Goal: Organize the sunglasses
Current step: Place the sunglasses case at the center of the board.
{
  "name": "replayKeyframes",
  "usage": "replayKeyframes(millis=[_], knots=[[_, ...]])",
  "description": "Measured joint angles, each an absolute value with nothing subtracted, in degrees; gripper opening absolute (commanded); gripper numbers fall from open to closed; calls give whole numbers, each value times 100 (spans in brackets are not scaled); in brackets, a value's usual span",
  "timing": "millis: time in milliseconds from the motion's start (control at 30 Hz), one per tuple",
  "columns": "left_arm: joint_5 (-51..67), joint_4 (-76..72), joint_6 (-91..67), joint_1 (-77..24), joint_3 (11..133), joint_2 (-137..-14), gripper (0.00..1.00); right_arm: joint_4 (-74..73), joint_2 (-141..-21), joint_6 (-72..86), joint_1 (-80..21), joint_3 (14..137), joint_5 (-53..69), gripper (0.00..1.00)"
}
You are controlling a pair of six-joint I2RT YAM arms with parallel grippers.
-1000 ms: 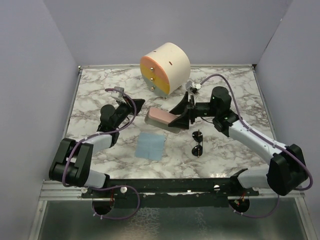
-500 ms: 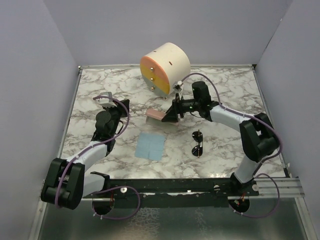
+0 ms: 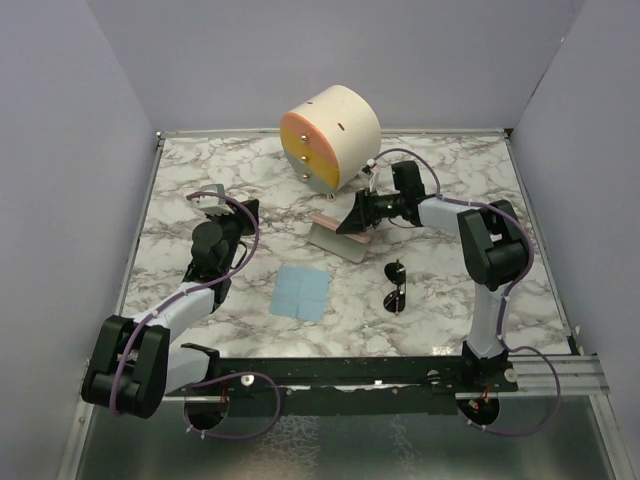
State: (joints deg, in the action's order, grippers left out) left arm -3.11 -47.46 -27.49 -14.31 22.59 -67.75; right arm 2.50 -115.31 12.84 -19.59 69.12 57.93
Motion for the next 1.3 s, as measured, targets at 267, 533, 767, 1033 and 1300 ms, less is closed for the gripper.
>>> replayKeyframes(millis=[267, 533, 767, 1033, 1300], knots=[[-311, -4733, -2753, -1431, 2259, -6869, 21, 163, -11734, 1315, -1981, 7153, 6106, 47], [-309, -4729, -2753, -1431, 2259, -6871, 21, 270, -11708, 1365, -1981, 7070, 6171, 63], [-305, -4727, -2753, -1431, 2259, -6871, 21, 519, -11410, 1509, -1981, 6775, 6045, 92], [-298, -4727, -2753, -1431, 2259, -6882, 21, 1046, -11205, 1806, -1872, 6580, 5953, 97], [-281, -4711, -2751, -1431, 2259, -6908, 21, 1282, -11181, 1997, -1769, 6471, 5642, 99]])
